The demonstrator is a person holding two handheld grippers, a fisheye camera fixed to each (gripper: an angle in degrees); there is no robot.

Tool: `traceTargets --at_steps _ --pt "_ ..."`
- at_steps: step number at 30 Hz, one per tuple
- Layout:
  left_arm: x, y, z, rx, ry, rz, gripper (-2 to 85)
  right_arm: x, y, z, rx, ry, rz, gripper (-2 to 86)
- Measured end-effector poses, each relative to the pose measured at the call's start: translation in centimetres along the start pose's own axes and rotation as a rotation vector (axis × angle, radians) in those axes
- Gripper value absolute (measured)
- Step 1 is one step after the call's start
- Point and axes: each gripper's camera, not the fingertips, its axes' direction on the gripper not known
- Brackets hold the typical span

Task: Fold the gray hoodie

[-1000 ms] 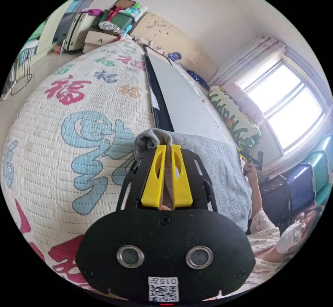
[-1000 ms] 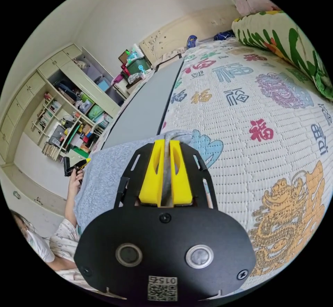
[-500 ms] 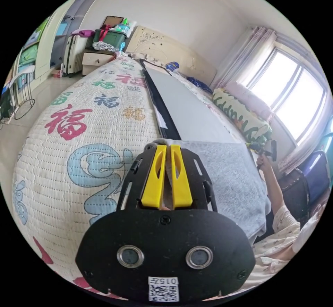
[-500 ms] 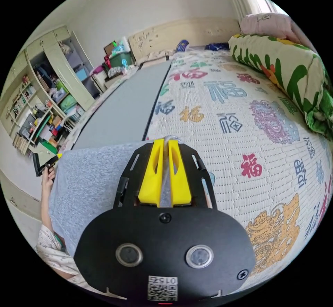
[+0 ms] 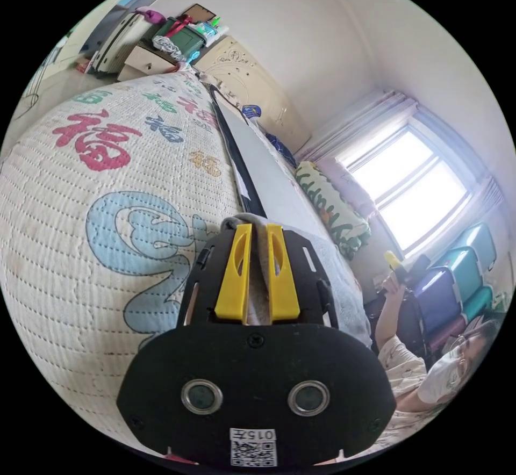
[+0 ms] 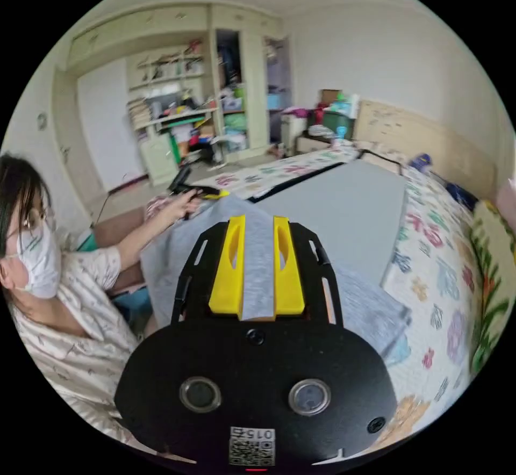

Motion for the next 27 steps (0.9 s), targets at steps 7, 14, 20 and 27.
traceTargets --at_steps 7,14,20,27 --pt "-1.4 -1.0 -1.0 0.015 0.047 -0.073 5.2 -23.2 2.8 21.2 -0.357 -0.252 -0.471 13.3" --pt "-2.2 -0.6 -0.5 -0.06 0.217 -0.073 5.8 -29.0 10.4 33.4 -0.536 0.011 -0.558 9.7" --pt "-2.4 0.3 1.1 -0.126 0.136 -0.092 7.9 -29.0 15.7 33.7 -0.528 -0.073 -0.549 1.6" --pt "-2.8 3.4 1.7 -0.122 0.125 -0.064 8.9 -31.7 21.5 35.2 -0.572 -0.063 -0.596 3.7"
